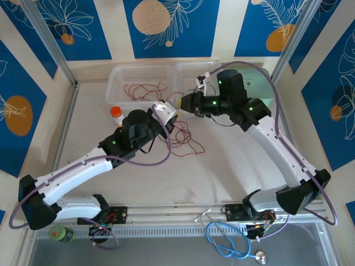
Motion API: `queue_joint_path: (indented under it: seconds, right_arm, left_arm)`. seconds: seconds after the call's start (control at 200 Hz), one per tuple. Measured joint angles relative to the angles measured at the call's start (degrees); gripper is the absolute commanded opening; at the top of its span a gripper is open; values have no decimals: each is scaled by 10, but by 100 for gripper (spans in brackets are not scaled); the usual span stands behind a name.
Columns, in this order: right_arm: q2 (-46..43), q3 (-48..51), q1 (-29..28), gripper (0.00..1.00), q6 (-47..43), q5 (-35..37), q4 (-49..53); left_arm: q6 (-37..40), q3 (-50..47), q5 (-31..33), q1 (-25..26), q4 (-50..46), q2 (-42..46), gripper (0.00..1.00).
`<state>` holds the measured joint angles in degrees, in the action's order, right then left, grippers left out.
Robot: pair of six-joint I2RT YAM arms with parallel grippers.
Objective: Untangle the cables
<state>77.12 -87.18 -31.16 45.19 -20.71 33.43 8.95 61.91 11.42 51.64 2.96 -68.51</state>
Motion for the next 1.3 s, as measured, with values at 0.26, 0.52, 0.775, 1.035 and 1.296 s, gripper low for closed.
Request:
queue_joint_path:
  seconds: [0.26, 0.52, 0.775, 1.035, 1.296]
  right_arm:
    - [-75, 64, -1, 76, -14, 83, 9]
    - [-175, 162, -1, 79, -21, 165, 58]
    - [-230, 266, -1, 77, -12, 191, 89]
    - [-233, 345, -1, 76, 10, 190, 94]
    - [-232, 424, -6, 75, 60, 188, 66]
  left_arm:
    - [6, 119, 47, -43, -73, -73, 0]
    - [4, 235, 34, -156, -109, -167, 0]
    - [4, 355, 30, -235, -106, -297, 0]
    - [11, 477, 55, -290, -88, -437, 0]
    - [38, 588, 103, -307, -78, -587, 0]
